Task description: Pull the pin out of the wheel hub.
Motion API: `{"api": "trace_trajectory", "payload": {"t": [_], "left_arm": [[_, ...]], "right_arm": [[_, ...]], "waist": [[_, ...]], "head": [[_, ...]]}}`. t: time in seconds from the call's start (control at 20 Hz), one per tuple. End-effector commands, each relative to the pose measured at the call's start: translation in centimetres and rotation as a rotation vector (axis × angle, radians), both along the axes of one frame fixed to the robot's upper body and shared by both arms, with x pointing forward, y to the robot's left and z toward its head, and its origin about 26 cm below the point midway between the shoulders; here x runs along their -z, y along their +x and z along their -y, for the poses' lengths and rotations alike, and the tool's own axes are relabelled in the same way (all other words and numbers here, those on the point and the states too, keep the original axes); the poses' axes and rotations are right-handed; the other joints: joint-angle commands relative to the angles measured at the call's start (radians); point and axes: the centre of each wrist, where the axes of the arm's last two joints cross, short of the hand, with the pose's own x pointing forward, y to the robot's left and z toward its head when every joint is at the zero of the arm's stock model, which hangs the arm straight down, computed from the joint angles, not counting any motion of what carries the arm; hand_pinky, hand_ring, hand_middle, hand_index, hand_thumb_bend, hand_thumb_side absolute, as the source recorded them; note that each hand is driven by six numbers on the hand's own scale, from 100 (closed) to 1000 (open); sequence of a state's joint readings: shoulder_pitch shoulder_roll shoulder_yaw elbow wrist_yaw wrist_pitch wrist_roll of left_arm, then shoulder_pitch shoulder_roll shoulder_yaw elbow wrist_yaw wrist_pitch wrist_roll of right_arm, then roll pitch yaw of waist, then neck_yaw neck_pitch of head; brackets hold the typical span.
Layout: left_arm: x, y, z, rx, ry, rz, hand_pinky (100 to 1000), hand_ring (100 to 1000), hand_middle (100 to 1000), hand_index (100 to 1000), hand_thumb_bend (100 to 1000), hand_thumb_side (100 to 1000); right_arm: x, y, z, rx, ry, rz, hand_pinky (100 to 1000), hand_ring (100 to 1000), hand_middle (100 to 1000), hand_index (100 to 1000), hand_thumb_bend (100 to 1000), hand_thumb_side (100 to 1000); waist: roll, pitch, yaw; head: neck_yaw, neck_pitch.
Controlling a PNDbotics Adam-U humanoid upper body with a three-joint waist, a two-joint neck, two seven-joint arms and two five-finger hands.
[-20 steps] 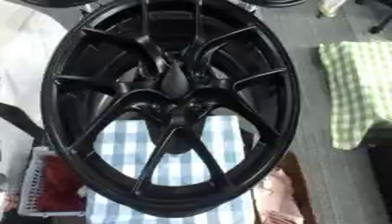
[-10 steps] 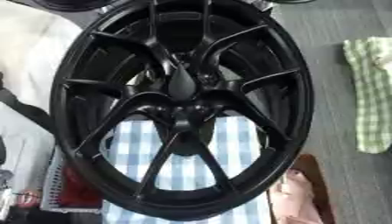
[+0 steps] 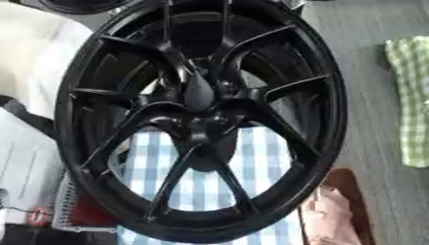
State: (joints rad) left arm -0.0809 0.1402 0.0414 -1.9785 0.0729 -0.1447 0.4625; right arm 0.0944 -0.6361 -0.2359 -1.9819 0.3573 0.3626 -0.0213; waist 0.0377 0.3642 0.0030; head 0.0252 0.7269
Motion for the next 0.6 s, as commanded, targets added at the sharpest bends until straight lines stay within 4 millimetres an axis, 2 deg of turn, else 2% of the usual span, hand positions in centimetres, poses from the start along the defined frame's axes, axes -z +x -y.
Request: {"api": "trace_trajectory", "payload": {"t": [0.05,0.4,0.55,0.6], "left_arm": [[-0.87,-0.12,-0.26,-0.005,0.018,0.033,858,718,667,771,113,739],[-0.87,-0.1,-0.16,0.002,0.016,0.028,858,719,667,771,115,740],[-0.87,-0.1,-0.18,0.002,0.017,0.027,858,719,667,770,117,741],[-0.89,-0.09,-0.16,0.004,0.018,0.027,858,719,667,770,118,742]], "right_arm": [[-0.52,-0.34,0.16,0.019,-0.012,-0.022,952,937,801,893,100,176],[-0.21,-0.6,0.36,0.03,0.021,-0.029,953,933,798,890,100,197],[-0.38,-0.54,0.41,0.034,0.035,-0.001,945,912,769,880,100,198],[-0.5,-0.47,0.4,0.034,0.044,0.019,941,901,755,878,100,318]], "waist": [[-0.004,-0.011,0.001],[-0.013,-0.013,-0.004],[-0.016,-0.015,-0.006],[-0.018,-0.015,-0.006]], "head": [[-0.004,-0.011],[-0.009,-0.011],[-0.007,-0.011],[-0.007,-0.012]]}}
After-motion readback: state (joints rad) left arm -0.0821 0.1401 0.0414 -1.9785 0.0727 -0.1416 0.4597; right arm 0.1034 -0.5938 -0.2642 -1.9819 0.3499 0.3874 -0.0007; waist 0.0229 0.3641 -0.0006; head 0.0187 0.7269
